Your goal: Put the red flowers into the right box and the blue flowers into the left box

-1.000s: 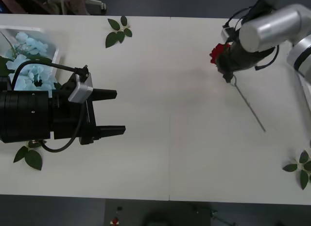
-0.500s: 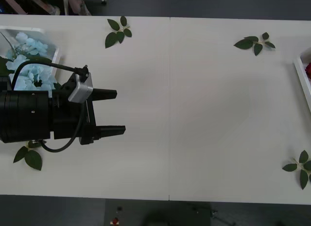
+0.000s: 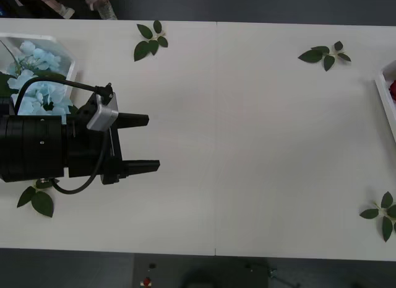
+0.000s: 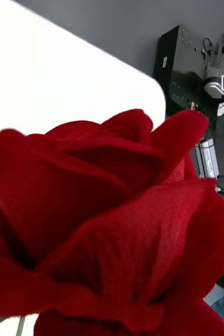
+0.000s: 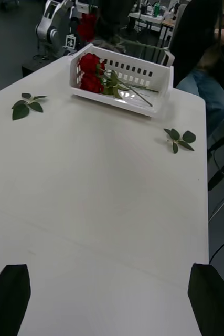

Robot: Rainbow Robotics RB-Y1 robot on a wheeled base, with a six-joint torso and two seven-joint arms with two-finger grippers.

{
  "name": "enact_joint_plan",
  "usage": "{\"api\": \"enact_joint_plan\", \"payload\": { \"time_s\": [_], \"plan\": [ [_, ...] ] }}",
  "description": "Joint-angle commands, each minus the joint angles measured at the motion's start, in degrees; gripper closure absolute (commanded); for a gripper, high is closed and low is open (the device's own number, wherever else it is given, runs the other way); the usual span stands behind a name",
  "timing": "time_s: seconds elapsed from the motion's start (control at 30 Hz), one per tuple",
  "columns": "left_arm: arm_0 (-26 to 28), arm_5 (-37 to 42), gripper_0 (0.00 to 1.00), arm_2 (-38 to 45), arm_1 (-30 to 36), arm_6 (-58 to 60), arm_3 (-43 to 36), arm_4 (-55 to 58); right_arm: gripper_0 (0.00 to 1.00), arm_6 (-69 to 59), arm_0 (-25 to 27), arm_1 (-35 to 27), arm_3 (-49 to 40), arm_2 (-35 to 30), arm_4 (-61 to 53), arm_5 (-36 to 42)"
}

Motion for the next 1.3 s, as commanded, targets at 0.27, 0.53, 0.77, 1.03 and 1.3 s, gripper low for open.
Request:
{"api": "enact_joint_plan", "payload": {
  "time_s": [0.27,0.53,0.77,1.03,1.3],
  "plan": [
    [-1.2,-0.5,0.13,0.7,0.7,-2.2,-1.6,0.3,0.62,-1.8,3.1,-0.3,1.7,-1.2,0.3,-4.5],
    [-1.2,-0.5,0.13,0.7,0.7,-2.2,-1.6,0.3,0.33,-0.6,3.3,-0.2,3.3,-3.6,-0.9,-4.2],
    [-1.2,-0.5,0.13,0.7,0.7,-2.2,-1.6,0.3,0.24,10.3,4.6,-0.8,-1.2,-12.0,-12.5,4.1],
    [-1.2,-0.5,0.13,0.7,0.7,-2.2,-1.6,0.3,0.24,22.6,17.7,-7.1,-30.6,-19.3,-42.3,16.8],
    [-1.2,-0.5,0.13,0.7,0.7,-2.2,-1.6,0.3,0.24,24.1,30.6,-10.5,-64.2,-19.7,-54.9,14.9]
  ]
}}
